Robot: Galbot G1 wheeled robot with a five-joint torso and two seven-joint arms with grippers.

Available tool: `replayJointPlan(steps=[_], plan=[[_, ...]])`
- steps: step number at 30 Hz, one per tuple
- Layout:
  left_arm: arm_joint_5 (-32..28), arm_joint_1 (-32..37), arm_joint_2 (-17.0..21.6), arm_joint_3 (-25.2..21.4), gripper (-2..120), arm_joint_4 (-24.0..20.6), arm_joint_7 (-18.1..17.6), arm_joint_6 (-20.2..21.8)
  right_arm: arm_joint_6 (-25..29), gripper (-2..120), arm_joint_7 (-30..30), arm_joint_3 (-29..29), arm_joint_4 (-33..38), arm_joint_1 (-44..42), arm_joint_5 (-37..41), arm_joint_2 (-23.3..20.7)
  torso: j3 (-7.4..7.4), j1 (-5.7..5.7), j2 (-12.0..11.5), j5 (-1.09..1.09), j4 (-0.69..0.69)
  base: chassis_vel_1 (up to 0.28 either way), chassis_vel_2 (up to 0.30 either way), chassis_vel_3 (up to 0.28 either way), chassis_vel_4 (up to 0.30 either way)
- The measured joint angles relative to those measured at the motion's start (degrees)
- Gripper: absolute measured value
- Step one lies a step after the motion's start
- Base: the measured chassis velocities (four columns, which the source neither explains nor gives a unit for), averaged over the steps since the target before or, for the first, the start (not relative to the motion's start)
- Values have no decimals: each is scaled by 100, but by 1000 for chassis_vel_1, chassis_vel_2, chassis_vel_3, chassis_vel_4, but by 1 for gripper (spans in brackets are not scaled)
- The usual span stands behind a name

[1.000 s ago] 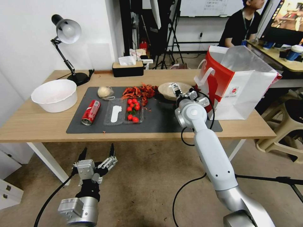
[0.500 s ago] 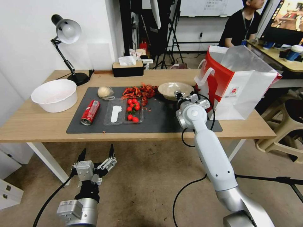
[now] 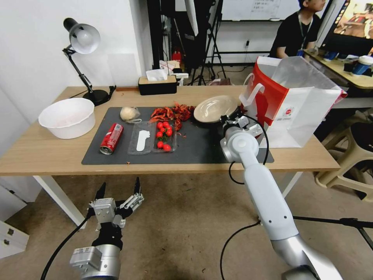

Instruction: Pick up the trash from the table and place it into the takeout bag.

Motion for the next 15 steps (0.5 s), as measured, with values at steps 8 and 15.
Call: replayJointPlan(steps=[8,15], plan=[[3,-51,0,6,100,9,-7,2,-37,0,-1493,-498,634,-499,-2574,-588,0,0,0,1,0,0,0,0,0],[13,-38,0,16,100,13,-15,4,415,0,-2432,-557,1309,-508,-4672,-1368,0,0,0,1,0,0,0,0,0]])
